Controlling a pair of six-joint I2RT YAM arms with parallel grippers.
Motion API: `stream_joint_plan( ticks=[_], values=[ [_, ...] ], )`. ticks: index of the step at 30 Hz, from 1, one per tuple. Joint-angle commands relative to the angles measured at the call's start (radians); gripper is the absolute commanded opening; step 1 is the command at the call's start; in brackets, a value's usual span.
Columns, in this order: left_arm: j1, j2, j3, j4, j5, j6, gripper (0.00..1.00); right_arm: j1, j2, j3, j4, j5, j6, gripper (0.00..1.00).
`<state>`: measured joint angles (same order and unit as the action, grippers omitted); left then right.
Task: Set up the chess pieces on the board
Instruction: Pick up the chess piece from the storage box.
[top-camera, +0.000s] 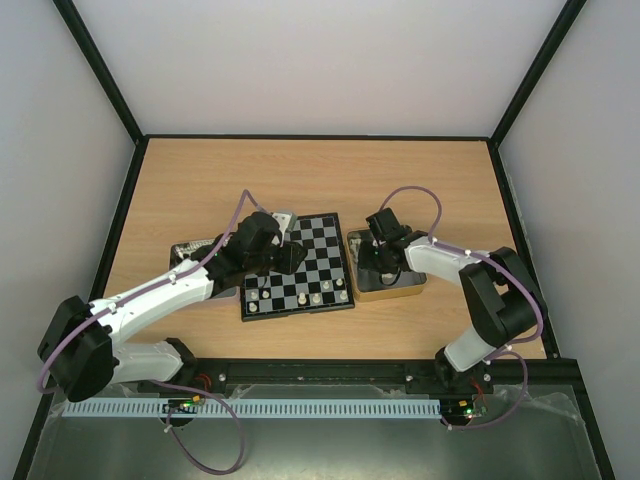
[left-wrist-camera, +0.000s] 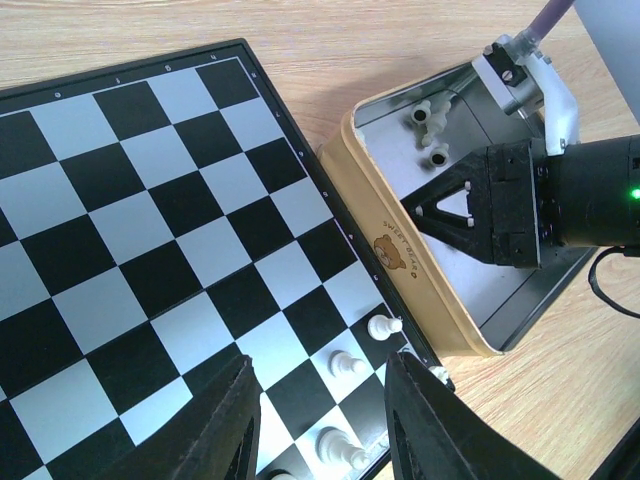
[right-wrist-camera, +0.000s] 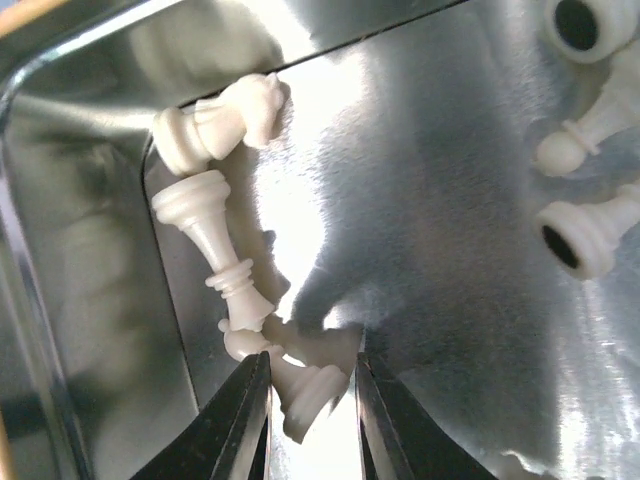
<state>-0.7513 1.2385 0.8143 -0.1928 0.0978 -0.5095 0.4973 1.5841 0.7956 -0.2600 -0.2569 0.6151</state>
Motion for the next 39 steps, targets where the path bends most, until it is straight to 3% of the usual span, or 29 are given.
stream_joint_plan(
  ticks=[1, 9, 17, 39],
  values=[
    [0.007, 0.009, -0.006, 0.012, 0.005, 0.000, 0.37, 0.001, -0.017, 0.011, -0.073, 0.106, 0.015, 0.23],
    [0.007, 0.012, -0.008, 0.011, 0.006, 0.002, 0.37, 0.004, -0.023, 0.015, -0.079, 0.091, -0.006, 0.30],
    [0.007, 0.015, -0.005, 0.013, 0.012, -0.001, 0.37, 0.010, -0.016, 0.017, -0.075, 0.080, -0.010, 0.17],
    [0.009, 0.025, 0.003, 0.107, 0.126, -0.122, 0.46, 0.010, -0.248, -0.106, 0.087, 0.132, 0.092, 0.08]
  ],
)
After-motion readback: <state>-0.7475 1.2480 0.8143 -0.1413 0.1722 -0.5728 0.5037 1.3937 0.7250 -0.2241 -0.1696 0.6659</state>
